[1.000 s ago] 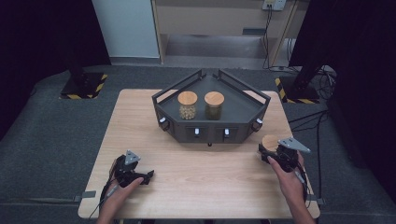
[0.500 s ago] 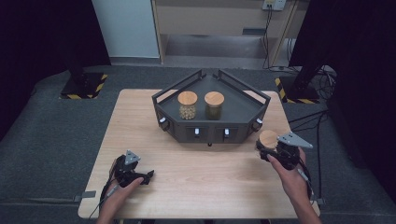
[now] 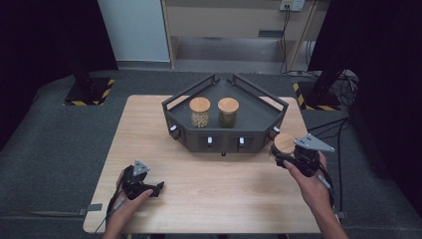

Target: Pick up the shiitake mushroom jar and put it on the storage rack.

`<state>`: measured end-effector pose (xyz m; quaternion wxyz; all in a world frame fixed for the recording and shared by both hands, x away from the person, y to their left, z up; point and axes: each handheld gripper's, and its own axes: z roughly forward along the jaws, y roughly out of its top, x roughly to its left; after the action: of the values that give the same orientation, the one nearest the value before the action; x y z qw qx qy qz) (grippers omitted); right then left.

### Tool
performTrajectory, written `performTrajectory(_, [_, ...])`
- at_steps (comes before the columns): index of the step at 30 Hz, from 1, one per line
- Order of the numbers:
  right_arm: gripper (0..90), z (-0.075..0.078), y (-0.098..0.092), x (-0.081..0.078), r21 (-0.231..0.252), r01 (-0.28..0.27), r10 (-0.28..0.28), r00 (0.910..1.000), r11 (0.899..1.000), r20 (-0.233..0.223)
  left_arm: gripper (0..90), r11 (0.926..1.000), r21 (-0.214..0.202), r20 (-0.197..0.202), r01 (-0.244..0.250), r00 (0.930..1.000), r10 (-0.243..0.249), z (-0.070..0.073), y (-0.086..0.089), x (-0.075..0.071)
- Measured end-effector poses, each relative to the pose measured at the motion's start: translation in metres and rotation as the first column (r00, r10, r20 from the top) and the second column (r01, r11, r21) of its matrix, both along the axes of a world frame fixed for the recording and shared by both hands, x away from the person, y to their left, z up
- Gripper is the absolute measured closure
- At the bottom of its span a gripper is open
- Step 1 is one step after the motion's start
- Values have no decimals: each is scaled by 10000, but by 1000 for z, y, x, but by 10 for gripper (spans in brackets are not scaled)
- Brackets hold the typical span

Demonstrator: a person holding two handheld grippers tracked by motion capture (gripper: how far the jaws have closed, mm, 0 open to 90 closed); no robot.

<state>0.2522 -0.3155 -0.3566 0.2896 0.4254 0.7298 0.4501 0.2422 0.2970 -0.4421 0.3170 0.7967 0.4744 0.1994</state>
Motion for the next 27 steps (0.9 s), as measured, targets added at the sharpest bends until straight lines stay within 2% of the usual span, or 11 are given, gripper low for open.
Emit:
performTrajectory(16, [255, 23, 5, 10, 25, -124, 124, 9999, 9999, 102, 0, 10000, 0, -1, 5, 10000, -5, 0, 0, 0])
performTrajectory(27, [255, 33, 13, 20, 15, -256, 256, 9996, 9997, 118, 0, 10000, 0, -1, 4, 10000, -4, 0, 0, 0])
